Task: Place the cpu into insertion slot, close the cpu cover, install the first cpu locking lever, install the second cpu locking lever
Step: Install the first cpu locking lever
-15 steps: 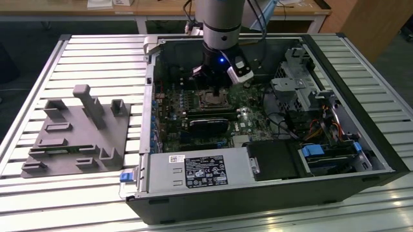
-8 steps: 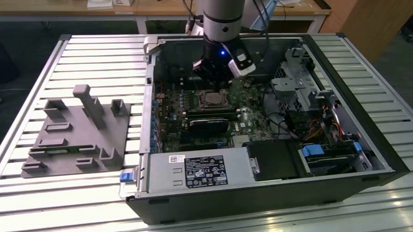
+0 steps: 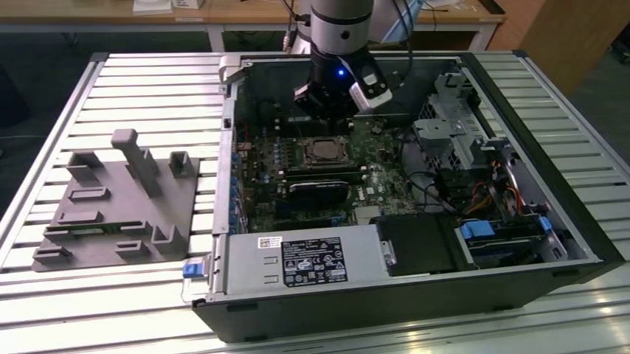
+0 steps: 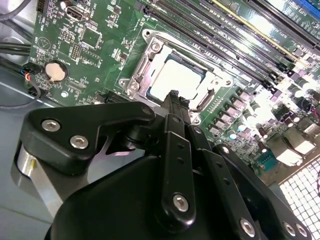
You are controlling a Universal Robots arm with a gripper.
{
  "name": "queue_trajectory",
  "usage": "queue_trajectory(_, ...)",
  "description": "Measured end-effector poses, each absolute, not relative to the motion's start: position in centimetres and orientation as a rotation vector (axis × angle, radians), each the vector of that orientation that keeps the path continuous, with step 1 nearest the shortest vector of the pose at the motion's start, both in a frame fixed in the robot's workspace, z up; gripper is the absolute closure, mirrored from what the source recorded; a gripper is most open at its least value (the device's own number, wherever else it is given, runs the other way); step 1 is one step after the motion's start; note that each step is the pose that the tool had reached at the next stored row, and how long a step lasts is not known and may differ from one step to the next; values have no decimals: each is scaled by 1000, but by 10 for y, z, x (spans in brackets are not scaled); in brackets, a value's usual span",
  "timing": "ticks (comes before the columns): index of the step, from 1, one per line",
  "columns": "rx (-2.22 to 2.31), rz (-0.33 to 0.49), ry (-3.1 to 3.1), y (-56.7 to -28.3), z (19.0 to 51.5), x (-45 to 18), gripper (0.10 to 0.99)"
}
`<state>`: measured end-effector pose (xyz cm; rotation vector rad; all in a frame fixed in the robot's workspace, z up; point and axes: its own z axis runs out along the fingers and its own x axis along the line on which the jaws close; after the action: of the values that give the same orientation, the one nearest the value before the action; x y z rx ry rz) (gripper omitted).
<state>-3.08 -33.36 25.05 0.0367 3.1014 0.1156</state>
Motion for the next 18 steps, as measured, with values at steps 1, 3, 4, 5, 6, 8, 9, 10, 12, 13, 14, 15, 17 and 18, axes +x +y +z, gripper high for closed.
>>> queue_trajectory(1, 37, 116, 3101, -334, 251, -31, 980)
queue_trajectory(3, 37, 116, 3101, -334, 251, -31, 980)
queue_trajectory(4, 37, 116, 3101, -334, 251, -31, 980)
queue_trajectory(5, 37, 115, 3101, -334, 251, -31, 980)
queue_trajectory(6, 37, 116, 3101, -334, 251, -31, 980)
queue_trajectory(8, 37, 116, 3101, -334, 251, -31, 980)
queue_trajectory(9, 37, 116, 3101, -334, 251, -31, 980)
queue_trajectory(10, 37, 116, 3101, -334, 251, -31, 980)
queue_trajectory(12, 37, 115, 3101, -334, 251, -32, 980)
queue_trajectory(13, 37, 115, 3102, -334, 251, -34, 980)
queue_trajectory(14, 37, 115, 3101, -334, 251, -35, 980)
queue_trajectory(15, 37, 115, 3102, -334, 251, -38, 980)
queue_trajectory(17, 37, 115, 3102, -334, 251, -43, 980)
queue_trajectory(18, 37, 116, 3101, -334, 251, -46, 980)
